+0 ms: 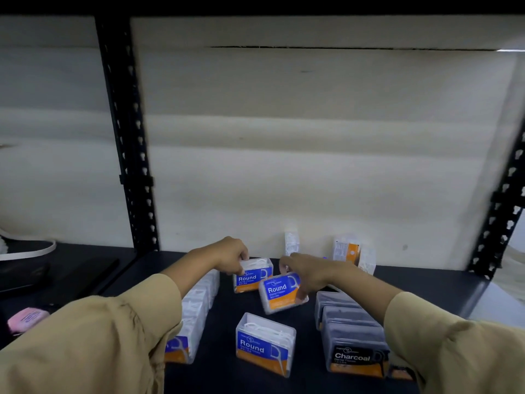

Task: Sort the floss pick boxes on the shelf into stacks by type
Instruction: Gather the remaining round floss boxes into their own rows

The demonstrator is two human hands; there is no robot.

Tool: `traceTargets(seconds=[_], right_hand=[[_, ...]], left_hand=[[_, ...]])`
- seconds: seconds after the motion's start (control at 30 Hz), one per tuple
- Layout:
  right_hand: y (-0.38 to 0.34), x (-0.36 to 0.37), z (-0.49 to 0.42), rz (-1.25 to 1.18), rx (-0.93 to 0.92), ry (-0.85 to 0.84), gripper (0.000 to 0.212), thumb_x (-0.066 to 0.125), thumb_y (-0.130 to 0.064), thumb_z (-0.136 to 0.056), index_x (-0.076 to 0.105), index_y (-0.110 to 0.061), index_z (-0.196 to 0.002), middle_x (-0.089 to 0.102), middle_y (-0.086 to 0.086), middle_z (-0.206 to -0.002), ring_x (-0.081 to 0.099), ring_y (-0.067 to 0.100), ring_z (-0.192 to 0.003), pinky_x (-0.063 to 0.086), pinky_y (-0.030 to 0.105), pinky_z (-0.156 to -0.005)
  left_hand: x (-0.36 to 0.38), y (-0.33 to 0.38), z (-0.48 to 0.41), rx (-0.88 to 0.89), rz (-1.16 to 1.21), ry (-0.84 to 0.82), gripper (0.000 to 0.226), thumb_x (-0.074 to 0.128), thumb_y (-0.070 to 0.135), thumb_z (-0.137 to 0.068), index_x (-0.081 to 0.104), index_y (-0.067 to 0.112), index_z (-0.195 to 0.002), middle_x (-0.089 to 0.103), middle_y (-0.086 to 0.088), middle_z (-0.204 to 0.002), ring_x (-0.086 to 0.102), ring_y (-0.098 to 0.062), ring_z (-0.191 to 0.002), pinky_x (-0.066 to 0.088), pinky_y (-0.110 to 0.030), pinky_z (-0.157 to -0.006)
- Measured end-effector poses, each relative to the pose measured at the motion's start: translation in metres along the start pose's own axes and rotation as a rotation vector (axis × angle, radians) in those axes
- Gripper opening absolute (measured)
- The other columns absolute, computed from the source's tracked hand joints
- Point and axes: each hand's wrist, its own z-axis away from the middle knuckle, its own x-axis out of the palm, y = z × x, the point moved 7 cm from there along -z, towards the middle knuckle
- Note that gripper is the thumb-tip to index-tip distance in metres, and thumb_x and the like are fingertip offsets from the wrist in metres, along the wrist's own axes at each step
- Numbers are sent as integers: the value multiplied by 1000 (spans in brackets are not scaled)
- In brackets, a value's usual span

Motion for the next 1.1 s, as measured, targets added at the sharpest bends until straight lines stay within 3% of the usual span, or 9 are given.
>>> traceTargets(seconds=[0.13,0.23,0.3,0.4,0.5,0.6,0.73,0.93,1.1], right_hand=[[-12,4,11,-35,-22,103,53,78,-17,-70,34,-24,-98,51,5,-112,45,16,-95,38,29,-78],[-18,4,26,-27,-45,177,45,76,-19,-72,36,-22,-93,55,7,-117,52,21,-104,44,31,-80],[-21,6,33,-2,-60,203,40,74,-18,-74,38,-20,-91,55,7,-118,52,21,-106,41,26,-78],[-21,8,42,-22,-73,205,32,71,-17,-77,42,-20,-93,57,6,-117,49,17,-93,38,23,-74],[-20,6,49,-69,-79,198,27,69,-18,-80,53,-19,-101,61,4,-112,49,12,-86,43,25,-75],[-23,4,57,-65,-98,200,29,64,-12,-83,59,-13,-111,63,6,-115,52,11,-85,42,24,-76],[-33,4,67,-73,-136,202,30,61,-8,-85,61,-9,-115,58,9,-122,60,19,-99,44,22,-79],[-43,10,74,-123,-164,205,33,56,-1,-86,63,-14,-116,55,10,-120,53,11,-83,46,23,-76],[-47,9,77,-118,-177,215,36,52,3,-86,63,-13,-117,54,11,-118,62,21,-95,49,21,-75]], left_hand=[[2,3,3,9,36,-16,31,64,15,-84,61,10,-115,66,-9,-115,67,-24,-95,51,-27,-76],[5,10,6,42,86,-49,32,60,8,-86,60,10,-118,66,-9,-115,62,-16,-83,48,-18,-68],[7,15,8,63,117,-76,33,59,6,-85,60,12,-118,66,-7,-115,60,-13,-81,49,-20,-71],[11,23,13,79,132,-151,38,59,5,-86,57,15,-122,64,-3,-114,61,-11,-76,52,-26,-74],[13,33,20,109,117,-215,42,58,5,-87,55,16,-127,63,-5,-120,60,-8,-71,49,-19,-66],[13,39,27,118,101,-268,43,57,5,-88,53,15,-130,62,-7,-123,60,-7,-70,48,-19,-67],[15,40,35,113,83,-347,46,56,2,-89,51,14,-132,60,-8,-126,61,-9,-73,50,-20,-70],[18,42,47,100,62,-425,55,58,-9,-82,53,16,-131,59,-7,-126,57,-17,-97,50,-24,-77],[21,40,51,89,67,-435,55,59,-11,-80,56,17,-127,60,-5,-115,58,-19,-100,51,-21,-72]])
